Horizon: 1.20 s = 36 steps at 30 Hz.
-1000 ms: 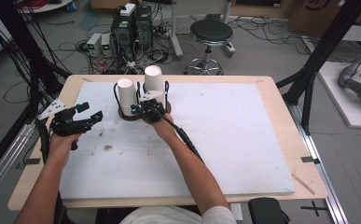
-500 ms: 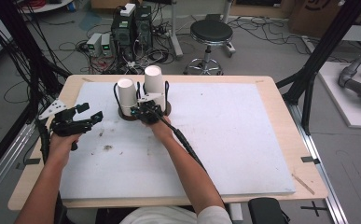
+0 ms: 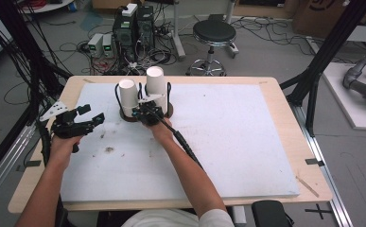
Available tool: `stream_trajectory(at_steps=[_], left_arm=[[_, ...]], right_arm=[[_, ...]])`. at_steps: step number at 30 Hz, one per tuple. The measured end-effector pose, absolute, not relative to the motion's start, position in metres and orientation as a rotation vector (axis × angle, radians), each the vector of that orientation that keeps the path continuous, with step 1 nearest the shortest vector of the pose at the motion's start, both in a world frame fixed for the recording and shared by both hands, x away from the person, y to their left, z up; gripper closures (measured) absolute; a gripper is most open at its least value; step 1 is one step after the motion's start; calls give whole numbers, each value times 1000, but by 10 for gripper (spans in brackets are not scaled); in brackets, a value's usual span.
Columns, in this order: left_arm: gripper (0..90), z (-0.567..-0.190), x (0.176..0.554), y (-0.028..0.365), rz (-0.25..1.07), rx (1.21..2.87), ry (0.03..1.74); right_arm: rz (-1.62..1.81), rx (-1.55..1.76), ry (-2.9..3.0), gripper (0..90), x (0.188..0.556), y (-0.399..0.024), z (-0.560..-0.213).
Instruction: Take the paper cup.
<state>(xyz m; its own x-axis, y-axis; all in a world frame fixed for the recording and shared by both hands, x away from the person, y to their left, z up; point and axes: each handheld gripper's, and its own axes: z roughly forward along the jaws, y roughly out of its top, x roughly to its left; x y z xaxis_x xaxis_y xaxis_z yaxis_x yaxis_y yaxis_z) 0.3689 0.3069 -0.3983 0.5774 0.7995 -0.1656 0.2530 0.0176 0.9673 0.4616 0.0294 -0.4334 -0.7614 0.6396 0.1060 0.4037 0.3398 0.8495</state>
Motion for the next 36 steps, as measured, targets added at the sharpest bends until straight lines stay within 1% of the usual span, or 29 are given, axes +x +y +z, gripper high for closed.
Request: stream_trajectory(at_steps=[10, 30, 36], left_arm=[[188, -400, 370, 306, 530, 1536, 925], [191, -401, 372, 305, 529, 1528, 925], [191, -387, 379, 303, 543, 1517, 888]], right_arm=[[1380, 1036, 2335, 900, 464, 29, -435], [1389, 1071, 2288, 900, 464, 29, -435], [1382, 1066, 2291, 900, 464, 30, -435]])
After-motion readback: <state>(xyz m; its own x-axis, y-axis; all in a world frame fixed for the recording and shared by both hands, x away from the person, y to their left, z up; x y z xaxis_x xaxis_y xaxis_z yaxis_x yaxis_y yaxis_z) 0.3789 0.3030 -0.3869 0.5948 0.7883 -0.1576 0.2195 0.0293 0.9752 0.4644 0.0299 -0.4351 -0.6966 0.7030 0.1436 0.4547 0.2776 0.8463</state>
